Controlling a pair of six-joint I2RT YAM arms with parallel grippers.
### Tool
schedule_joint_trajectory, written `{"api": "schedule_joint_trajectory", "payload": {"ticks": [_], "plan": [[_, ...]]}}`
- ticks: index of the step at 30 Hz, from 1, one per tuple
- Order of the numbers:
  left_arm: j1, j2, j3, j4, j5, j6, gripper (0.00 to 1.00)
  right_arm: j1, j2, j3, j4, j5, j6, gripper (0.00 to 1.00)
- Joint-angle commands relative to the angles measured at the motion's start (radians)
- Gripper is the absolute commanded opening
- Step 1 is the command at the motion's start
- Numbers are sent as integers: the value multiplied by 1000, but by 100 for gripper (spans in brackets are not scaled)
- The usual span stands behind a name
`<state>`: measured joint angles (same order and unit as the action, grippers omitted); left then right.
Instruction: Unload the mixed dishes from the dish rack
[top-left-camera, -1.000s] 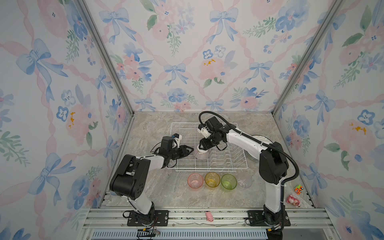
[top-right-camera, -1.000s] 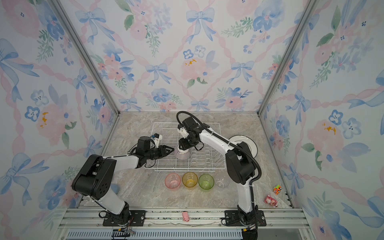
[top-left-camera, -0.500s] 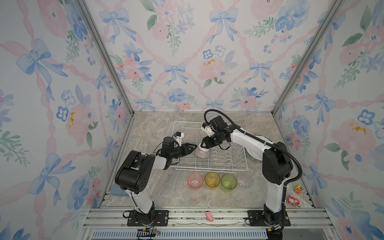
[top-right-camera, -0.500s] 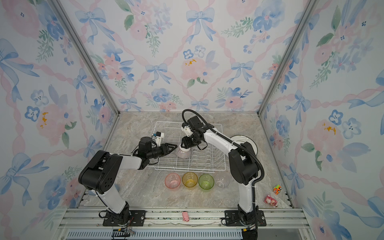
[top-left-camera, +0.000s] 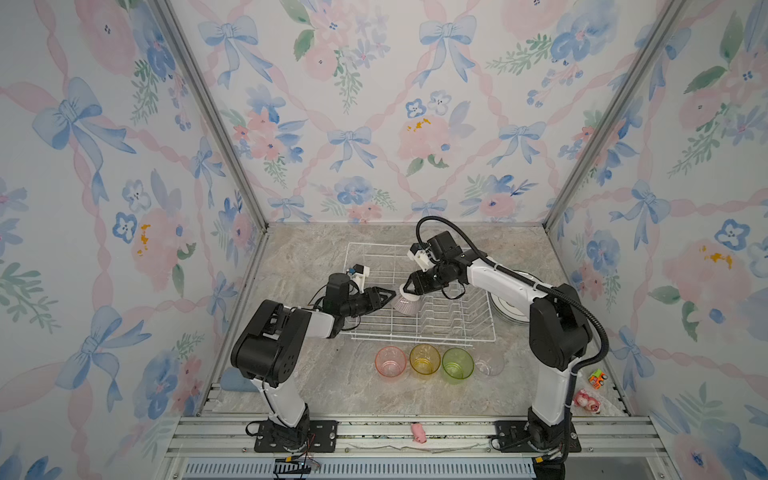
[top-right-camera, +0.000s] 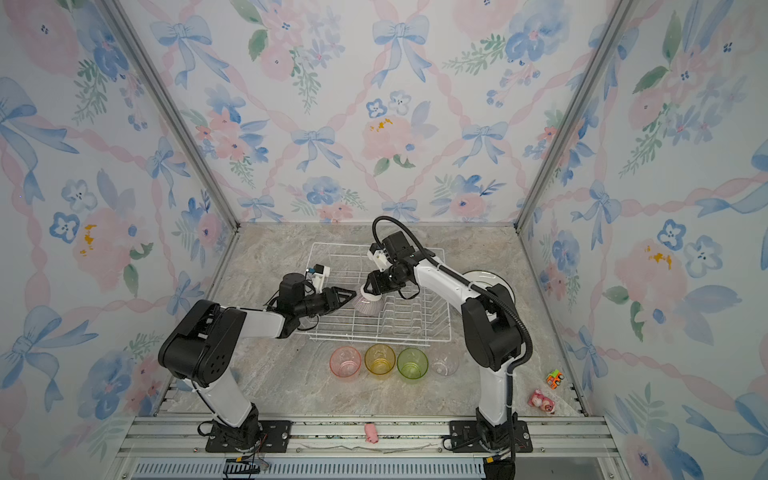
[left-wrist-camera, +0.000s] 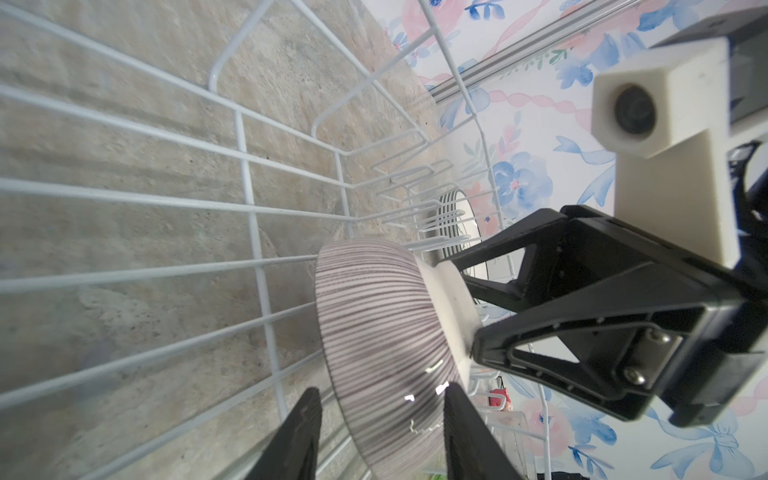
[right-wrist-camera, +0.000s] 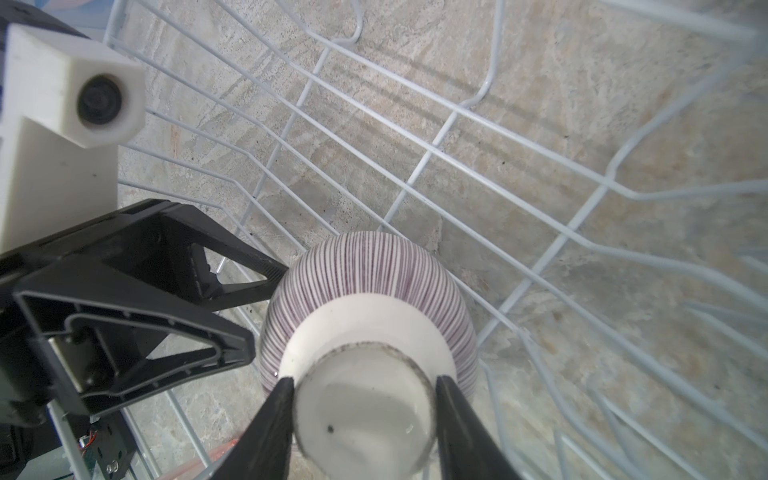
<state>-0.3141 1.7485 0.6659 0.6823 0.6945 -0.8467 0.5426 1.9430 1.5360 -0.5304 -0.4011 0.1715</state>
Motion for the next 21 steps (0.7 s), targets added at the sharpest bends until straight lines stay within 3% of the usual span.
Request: {"api": "schedule_joint_trajectory", "payload": {"ticks": [1, 14, 21], "plan": [[0, 47, -37, -181, 16, 41, 45, -26, -15, -33, -1, -1, 19, 21], [-68, 93, 64, -150, 42, -9, 44, -41, -19, -68, 41, -39, 24, 20], [-86, 136, 61, -9, 45, -92, 42, -44, -12, -88, 63, -65, 29, 19]]}}
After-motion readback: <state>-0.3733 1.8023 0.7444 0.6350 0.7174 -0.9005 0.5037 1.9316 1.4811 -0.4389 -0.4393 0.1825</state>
